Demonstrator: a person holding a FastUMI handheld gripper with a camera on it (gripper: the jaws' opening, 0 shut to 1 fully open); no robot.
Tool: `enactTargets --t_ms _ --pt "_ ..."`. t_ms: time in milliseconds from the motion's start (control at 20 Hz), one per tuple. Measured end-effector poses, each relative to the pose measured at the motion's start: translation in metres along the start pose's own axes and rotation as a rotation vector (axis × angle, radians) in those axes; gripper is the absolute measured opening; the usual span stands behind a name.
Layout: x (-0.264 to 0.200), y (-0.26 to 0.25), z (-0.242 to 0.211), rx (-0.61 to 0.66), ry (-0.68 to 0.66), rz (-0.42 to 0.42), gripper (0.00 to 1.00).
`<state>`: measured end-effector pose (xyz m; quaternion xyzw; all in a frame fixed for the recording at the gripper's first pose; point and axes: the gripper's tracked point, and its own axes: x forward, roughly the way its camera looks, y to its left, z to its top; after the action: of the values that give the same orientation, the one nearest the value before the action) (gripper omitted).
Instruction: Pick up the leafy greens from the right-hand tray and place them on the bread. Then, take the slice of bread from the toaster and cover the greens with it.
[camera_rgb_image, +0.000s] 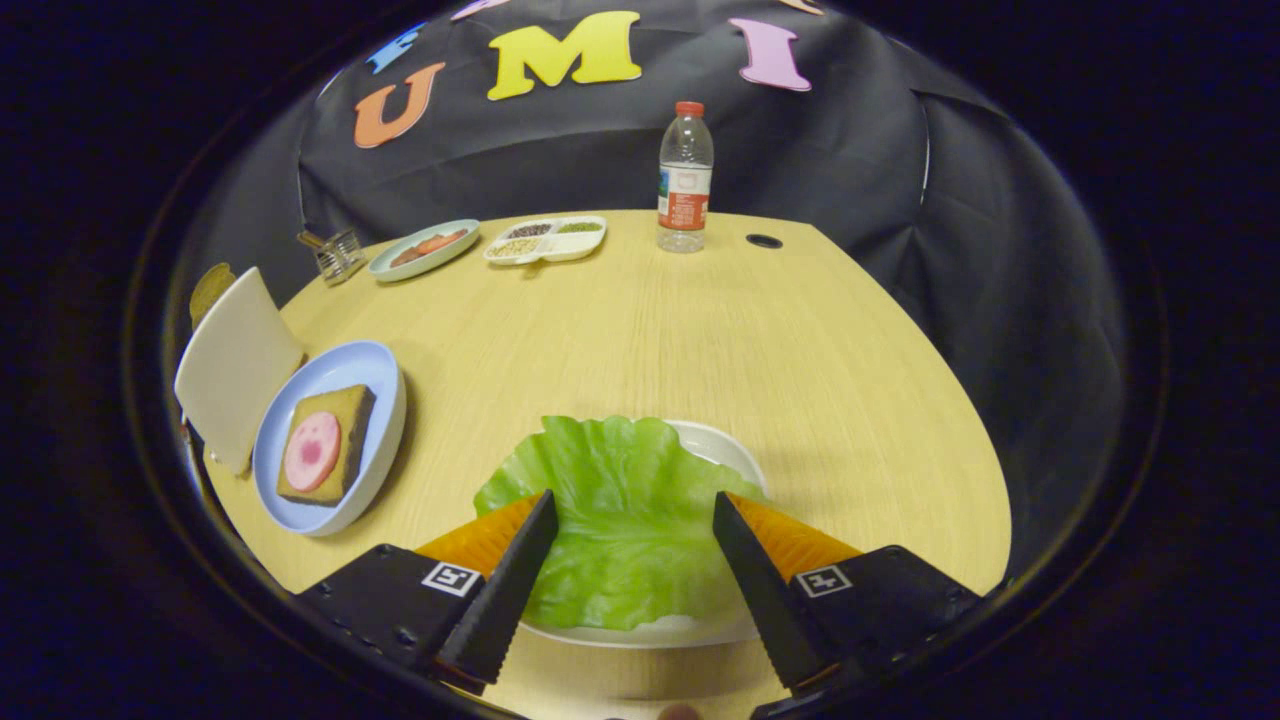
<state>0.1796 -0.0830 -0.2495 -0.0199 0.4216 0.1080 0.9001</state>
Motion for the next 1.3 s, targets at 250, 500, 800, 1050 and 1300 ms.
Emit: enactTargets --t_ms 250,500,800,1050,1300 --pt "0.001 -0.005 0.000 0.005 -0.039 -0.008 0.71" --pt "0.002 -0.004 0.002 0.059 -0.068 0.014 0.01" --pt "-0.025 0.008 0.023 0.127 -0.142 0.044 0.01" --pt "-0.065 0.044 0.047 0.101 -0.215 0.082 0.00" --pt "-0.100 0.123 0.062 0.011 -0.255 0.157 0.00"
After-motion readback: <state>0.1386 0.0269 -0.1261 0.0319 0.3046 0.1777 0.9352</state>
